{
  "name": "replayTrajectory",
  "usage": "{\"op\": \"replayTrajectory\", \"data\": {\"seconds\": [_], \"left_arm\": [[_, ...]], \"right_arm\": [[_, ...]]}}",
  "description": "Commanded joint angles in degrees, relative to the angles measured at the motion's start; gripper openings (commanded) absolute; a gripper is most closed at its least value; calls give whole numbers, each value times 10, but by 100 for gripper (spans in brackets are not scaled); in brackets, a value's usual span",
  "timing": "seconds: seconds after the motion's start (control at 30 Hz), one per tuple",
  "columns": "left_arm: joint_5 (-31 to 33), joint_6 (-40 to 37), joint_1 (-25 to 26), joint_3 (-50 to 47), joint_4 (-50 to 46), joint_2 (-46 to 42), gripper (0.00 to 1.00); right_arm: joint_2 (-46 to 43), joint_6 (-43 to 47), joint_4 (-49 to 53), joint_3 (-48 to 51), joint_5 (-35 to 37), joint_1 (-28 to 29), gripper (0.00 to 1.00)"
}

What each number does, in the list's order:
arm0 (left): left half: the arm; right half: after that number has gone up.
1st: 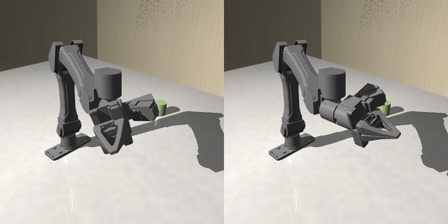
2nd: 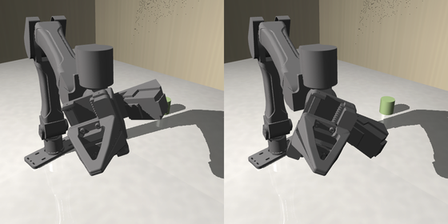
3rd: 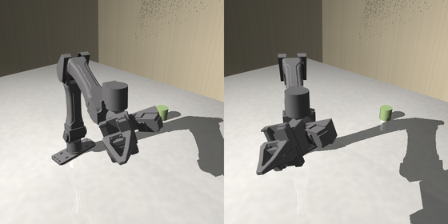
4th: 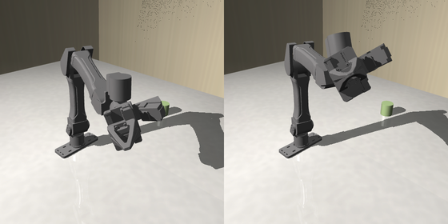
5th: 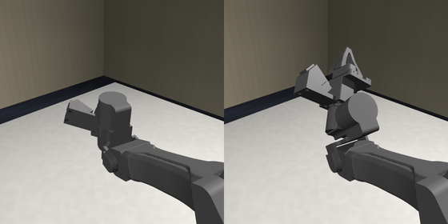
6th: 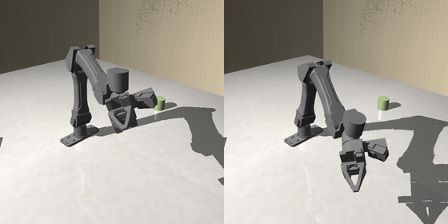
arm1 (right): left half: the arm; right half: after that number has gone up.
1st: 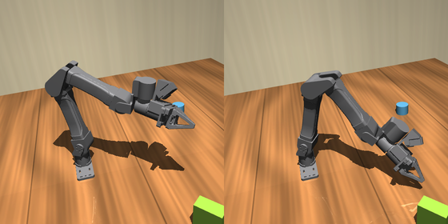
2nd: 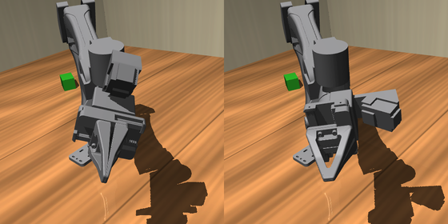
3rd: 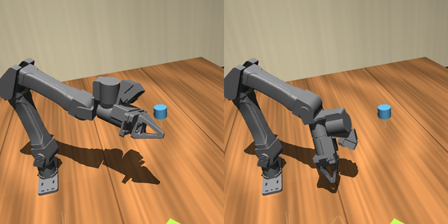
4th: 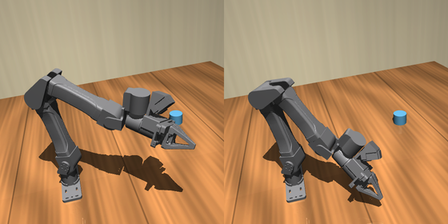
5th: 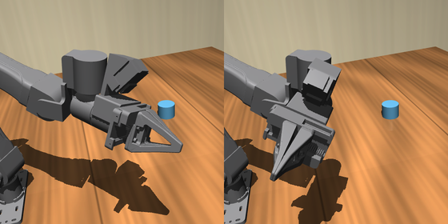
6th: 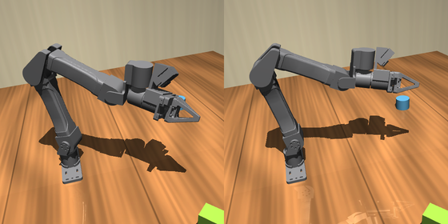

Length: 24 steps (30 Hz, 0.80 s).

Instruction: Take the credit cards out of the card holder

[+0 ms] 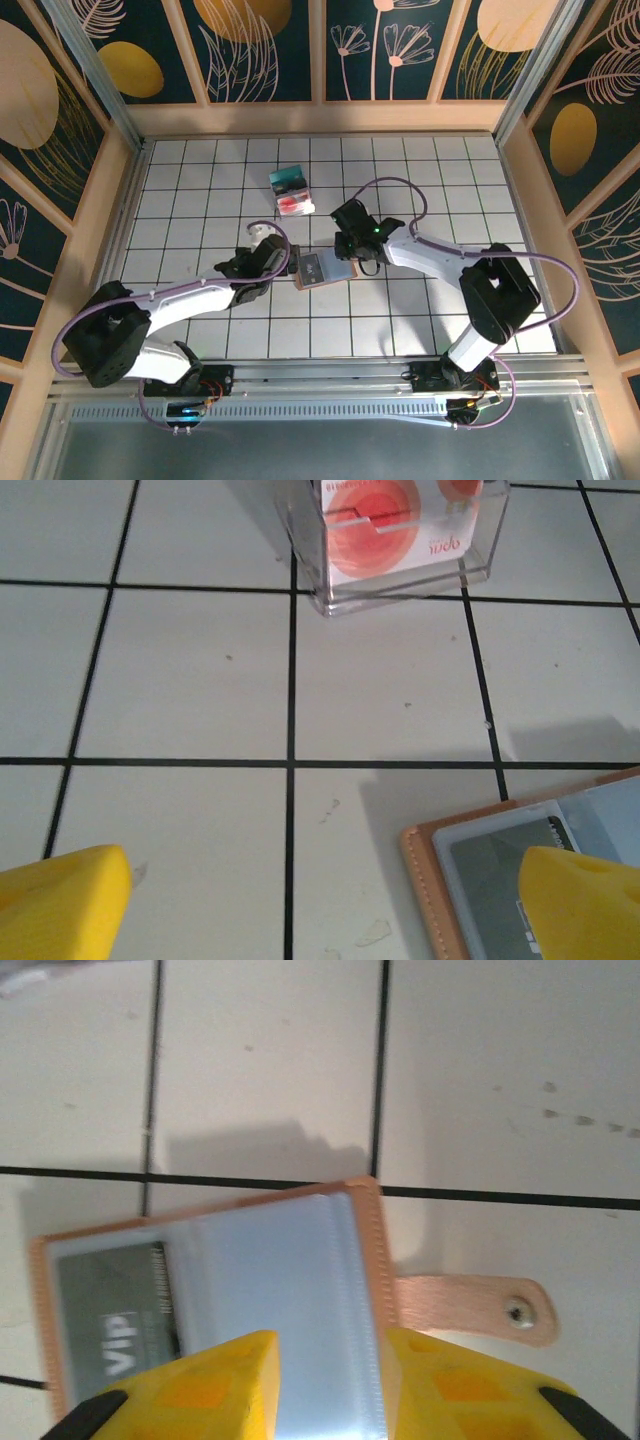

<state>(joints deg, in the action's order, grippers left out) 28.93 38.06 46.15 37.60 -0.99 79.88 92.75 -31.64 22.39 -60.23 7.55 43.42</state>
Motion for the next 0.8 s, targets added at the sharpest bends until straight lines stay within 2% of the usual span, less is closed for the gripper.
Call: {"op": "replayTrajectory", "data": {"seconds": [0.0,0.07,0.27,0.77], "left_arm": [[-13,34,3,-8,19,25,99],[-13,39,2,-4,9,45,99],[-28,45,3,14,-14,100,99],[-43,54,3,1,2,129,99]], "right_arm": [[-11,-28,-43,15,-63,-12,30],[-4,-35,-60,18,-111,-16,29],[22,-41,-99,19,-176,-16,27],[91,-41,-110,3,-210,6,25]]}}
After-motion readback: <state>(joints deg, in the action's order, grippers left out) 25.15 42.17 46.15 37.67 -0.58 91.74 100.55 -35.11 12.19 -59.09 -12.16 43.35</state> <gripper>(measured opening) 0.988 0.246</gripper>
